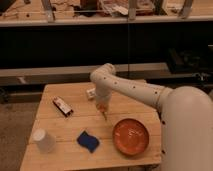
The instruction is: Place the pepper on the white sponge
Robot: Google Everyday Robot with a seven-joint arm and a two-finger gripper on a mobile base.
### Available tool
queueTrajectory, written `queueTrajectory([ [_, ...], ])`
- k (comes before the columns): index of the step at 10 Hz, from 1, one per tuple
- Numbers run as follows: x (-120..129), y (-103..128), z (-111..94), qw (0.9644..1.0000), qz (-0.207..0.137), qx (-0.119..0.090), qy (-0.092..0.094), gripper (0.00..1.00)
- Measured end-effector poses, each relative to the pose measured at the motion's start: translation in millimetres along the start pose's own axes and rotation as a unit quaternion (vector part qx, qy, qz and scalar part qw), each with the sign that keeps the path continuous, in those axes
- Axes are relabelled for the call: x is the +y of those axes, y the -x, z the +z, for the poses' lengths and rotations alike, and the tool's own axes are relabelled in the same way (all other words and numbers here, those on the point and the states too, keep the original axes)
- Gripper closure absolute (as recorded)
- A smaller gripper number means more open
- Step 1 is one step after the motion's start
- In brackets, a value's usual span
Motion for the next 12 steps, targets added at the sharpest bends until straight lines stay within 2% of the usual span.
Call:
queueTrajectory([
  [12, -15.2, 24.2, -1.9, 0.9994, -0.035, -0.004, -0.007, 1.00],
])
